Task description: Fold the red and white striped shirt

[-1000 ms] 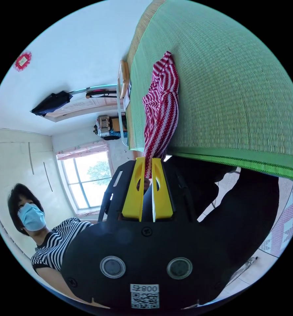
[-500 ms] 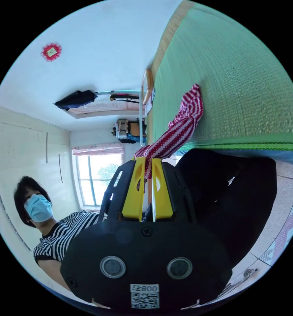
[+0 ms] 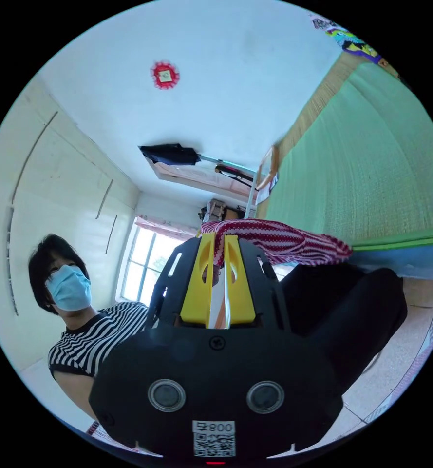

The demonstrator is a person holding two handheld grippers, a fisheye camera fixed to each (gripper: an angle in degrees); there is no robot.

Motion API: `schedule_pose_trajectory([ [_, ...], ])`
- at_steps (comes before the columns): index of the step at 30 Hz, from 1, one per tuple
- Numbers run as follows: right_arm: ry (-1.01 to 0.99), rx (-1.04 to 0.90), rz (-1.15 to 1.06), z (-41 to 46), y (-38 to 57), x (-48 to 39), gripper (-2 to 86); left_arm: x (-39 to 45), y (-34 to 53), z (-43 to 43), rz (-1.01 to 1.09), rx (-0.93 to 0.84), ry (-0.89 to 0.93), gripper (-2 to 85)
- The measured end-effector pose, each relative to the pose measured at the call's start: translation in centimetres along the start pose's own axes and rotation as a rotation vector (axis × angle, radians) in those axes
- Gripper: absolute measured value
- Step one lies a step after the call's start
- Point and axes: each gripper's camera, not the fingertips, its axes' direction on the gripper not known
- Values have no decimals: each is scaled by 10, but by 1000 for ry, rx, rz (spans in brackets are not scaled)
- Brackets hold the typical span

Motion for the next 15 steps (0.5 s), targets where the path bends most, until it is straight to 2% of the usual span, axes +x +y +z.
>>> schedule_pose_trajectory([
  [10, 58, 162, -19, -167, 1, 38, 25, -42, -49, 194, -25, -177, -46, 28],
  [15, 128, 253, -27, -281, -66, 71, 24, -87, -98, 322, -45, -232, -39, 28],
])
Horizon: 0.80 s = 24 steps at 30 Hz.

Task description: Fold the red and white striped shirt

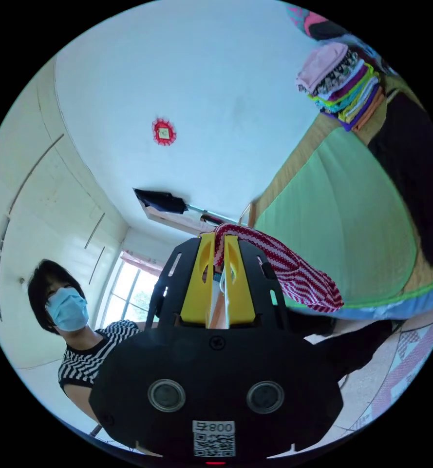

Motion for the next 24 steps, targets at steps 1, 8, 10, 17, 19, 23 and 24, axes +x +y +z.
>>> schedule_pose_trajectory([
  [1, 15, 8, -8, -10, -14, 3, 24, -7, -23, 33, 5, -11, -5, 28],
  [8, 186, 103, -123, -141, -169, 21, 24, -30, -131, 228, 130, -107, -1, 28],
  [10, 248, 116, -140, -173, -190, 28, 24, -44, -142, 270, 144, -138, -4, 28],
  [17, 491, 97, 28, -286, -198, 153, 24, -177, -122, 417, -51, -308, -149, 28],
  [19, 538, 93, 128, -309, -189, 201, 24, -218, -106, 449, -162, -376, -210, 28],
  [23, 637, 54, 294, -346, -163, 285, 23, -270, -81, 502, -269, -489, -266, 27],
  [24, 636, 58, 290, -355, -158, 295, 23, -273, -80, 507, -270, -495, -258, 27],
])
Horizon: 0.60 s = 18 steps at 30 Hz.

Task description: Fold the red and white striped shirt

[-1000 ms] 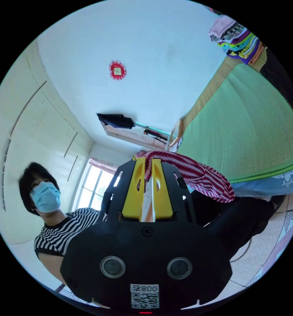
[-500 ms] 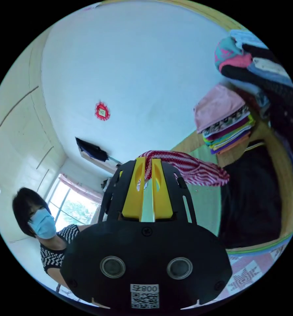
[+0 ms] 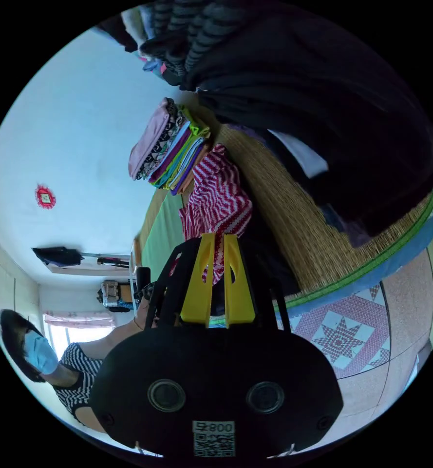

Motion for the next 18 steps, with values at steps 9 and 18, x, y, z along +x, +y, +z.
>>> schedule_pose_trajectory([
  [9, 61, 18, -1, -16, 1, 52, 22, -10, -41, 65, 17, -68, -41, 28],
  [18, 91, 35, 103, 9, -4, 95, 15, -41, -79, 105, -67, -99, -87, 30],
])
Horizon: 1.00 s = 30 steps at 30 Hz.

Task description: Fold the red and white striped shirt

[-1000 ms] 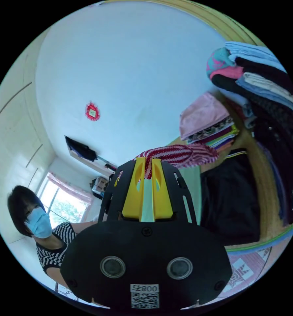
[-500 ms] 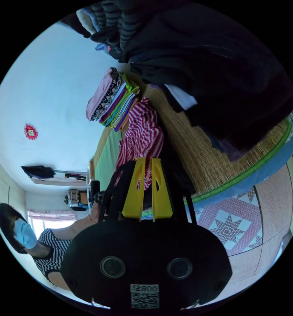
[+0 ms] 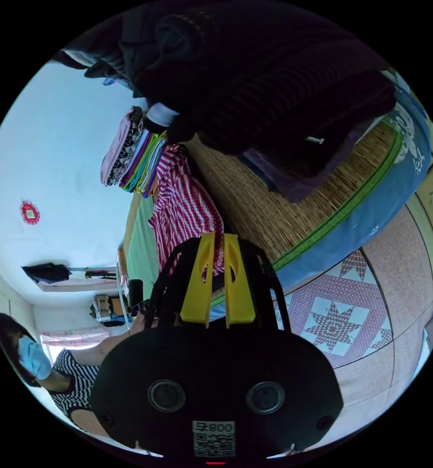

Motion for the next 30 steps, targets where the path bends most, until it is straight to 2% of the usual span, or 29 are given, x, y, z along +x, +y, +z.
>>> schedule_pose_trajectory([
  [5, 84, 113, 17, -14, 6, -2, 3, 2, -22, 8, 41, -14, -21, 31],
  [8, 49, 185, -49, -17, 18, -23, 2, -3, -32, 10, 41, -20, -30, 30],
  [13, 76, 120, -226, 30, 31, -86, 1, -15, -44, 11, 23, -21, -18, 29],
  [17, 283, -22, -225, 93, 29, -104, 1, -20, -48, 6, 25, -20, -8, 29],
  [23, 258, 119, -333, 102, 56, -173, 2, -28, -46, -14, 60, -25, -5, 24],
  [27, 275, 102, -434, 142, 47, -233, 7, -34, -41, -25, 80, -50, -4, 22],
  [30, 252, 25, -425, 185, 24, -256, 19, -39, -34, -40, 87, -46, 12, 21],
])
